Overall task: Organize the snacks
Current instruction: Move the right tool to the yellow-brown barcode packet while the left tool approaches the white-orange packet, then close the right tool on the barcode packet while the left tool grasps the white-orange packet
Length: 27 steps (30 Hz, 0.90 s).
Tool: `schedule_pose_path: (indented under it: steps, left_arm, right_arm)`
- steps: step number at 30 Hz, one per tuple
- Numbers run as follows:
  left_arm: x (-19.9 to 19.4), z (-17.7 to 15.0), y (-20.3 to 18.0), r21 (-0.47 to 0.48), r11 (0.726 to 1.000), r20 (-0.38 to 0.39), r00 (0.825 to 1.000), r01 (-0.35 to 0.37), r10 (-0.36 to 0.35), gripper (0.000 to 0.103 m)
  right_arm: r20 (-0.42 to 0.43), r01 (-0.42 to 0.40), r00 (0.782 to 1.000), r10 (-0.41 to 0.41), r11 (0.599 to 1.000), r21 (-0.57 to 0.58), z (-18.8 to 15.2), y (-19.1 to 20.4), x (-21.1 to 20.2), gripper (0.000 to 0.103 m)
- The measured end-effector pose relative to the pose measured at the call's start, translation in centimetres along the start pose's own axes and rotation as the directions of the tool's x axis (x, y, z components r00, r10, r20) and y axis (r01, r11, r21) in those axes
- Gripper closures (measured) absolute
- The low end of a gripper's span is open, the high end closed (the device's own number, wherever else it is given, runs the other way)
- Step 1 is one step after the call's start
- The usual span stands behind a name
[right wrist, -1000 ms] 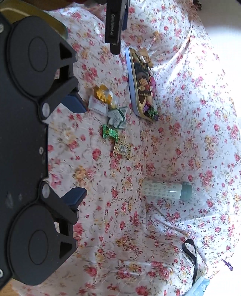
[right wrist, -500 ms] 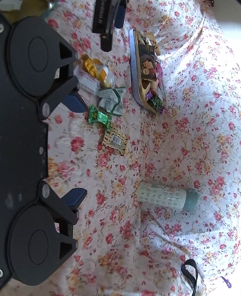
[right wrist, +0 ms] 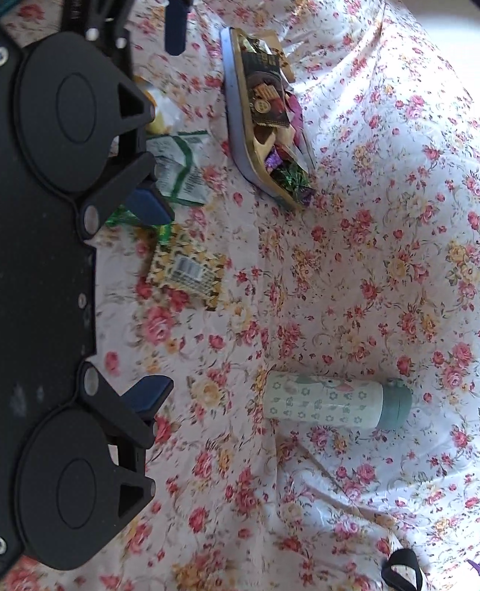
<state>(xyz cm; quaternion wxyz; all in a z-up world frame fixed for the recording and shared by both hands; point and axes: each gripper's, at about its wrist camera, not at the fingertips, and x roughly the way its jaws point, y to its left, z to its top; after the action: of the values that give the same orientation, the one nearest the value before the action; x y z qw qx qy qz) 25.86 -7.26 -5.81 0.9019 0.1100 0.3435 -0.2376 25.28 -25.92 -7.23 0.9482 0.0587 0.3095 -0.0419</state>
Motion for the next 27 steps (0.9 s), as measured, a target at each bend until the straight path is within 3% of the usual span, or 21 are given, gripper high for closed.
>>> schedule_pose_path:
  steps: [9,20,27]
  left_arm:
    - [1.2,0.1,1.5,-0.088,0.996,-0.003,0.999,0.034,-0.035,0.013]
    - [2.3,0.4,1.9,-0.113,0.994,-0.010,1.000,0.007,-0.008,0.014]
    - [3.4,0.4,2.5,-0.127,0.992,-0.039,0.999,-0.019,0.014,0.015]
  right_arm:
    - [0.021,-0.014,1.000,0.015,0.999,-0.039,1.1,1.7,3.0,0.011]
    - [-0.054,0.025,0.998,-0.028,0.998,-0.053,1.4,2.5,5.7,0.023]
    - [-0.051,0.051,0.997,-0.054,0.996,-0.068,1.2,2.8,5.7,0.026]
